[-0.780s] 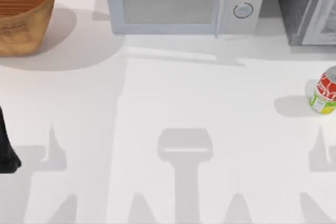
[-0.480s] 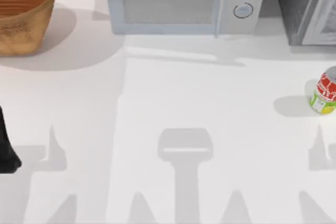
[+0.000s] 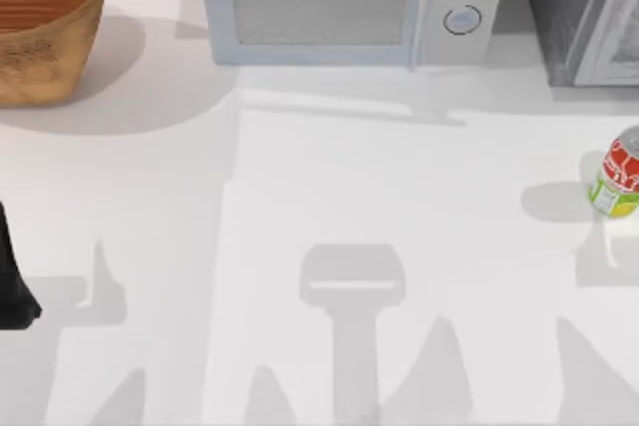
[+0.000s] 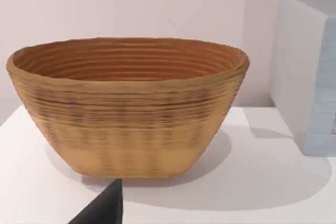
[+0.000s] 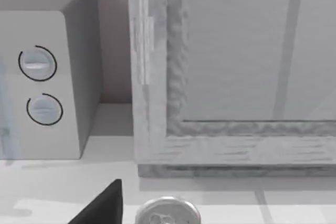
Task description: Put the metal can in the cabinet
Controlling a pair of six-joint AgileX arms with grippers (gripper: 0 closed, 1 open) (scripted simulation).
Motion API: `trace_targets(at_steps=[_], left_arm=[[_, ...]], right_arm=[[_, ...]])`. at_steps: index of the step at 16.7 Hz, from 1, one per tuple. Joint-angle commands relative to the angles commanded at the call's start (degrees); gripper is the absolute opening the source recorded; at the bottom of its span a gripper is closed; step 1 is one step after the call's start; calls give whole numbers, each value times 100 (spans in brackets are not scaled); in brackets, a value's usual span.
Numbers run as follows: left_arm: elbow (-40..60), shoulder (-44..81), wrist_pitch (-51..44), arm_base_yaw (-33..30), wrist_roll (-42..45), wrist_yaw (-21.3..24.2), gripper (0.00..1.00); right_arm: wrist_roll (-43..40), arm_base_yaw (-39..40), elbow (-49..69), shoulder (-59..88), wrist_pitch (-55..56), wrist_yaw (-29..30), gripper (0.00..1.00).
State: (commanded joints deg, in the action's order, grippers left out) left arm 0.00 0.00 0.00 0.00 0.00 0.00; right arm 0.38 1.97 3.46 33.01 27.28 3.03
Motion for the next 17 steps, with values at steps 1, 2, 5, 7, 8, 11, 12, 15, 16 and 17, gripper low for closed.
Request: trace_targets(at_steps=[1,2,5,7,8,11,12,15,16,17], left_arm=[[0,0,0,0,0,0,100],[0,0,0,0,0,0,100],[0,0,0,0,0,0,100],[0,0,0,0,0,0,100],[0,0,0,0,0,0,100],[0,0,0,0,0,0,100],[0,0,0,0,0,0,100],[0,0,0,0,0,0,100],[0,0,0,0,0,0,100],[0,0,0,0,0,0,100]], right_arm=[[8,31,49,506,410,45,100],[16,65,98,1026,832,89,100],[47,174,250,2640,2136,221,100],[72,251,350,3723,3009,305,100],[84,289,399,4256,3438,346,100],[123,398,537,5779,4659,462,100],[135,432,578,6245,5033,498,100],[167,523,692,7491,6035,592,100],[177,549,725,7847,6322,618,100],[185,572,755,8159,6575,641,100]])
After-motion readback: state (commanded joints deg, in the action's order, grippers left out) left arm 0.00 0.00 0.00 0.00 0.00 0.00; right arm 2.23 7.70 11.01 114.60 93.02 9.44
